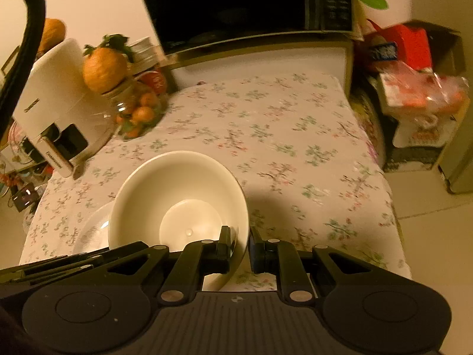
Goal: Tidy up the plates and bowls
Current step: 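Lift the bowl and lower it onto the white plate stack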
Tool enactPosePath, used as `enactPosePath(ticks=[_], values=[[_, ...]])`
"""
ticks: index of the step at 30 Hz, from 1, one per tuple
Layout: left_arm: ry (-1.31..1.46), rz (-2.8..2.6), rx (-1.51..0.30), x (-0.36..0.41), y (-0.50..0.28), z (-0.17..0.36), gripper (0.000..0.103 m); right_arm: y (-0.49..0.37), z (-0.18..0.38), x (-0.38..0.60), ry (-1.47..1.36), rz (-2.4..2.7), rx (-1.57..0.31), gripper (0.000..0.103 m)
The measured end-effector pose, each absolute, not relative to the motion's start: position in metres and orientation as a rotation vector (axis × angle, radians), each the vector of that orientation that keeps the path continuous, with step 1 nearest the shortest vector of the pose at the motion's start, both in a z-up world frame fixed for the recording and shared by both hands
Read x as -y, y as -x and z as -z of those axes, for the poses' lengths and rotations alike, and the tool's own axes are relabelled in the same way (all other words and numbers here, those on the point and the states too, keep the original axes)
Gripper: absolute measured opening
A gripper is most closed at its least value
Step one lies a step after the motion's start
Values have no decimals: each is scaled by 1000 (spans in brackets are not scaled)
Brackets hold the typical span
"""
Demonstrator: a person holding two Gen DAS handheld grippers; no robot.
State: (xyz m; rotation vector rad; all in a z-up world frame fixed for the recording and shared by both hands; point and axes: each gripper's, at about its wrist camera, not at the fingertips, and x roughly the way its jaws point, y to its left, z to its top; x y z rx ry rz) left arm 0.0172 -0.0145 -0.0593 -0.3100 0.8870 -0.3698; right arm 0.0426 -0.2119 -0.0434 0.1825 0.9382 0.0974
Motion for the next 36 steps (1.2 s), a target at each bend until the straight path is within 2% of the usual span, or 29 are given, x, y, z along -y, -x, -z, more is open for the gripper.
enactPosePath(ticks=[17, 36], values=[[370, 269, -881, -47, -9, 58, 15, -56, 39, 140, -114, -231, -937, 12], [352, 207, -944, -65, -5, 70, 15, -62, 52, 110, -63, -277, -990, 12]])
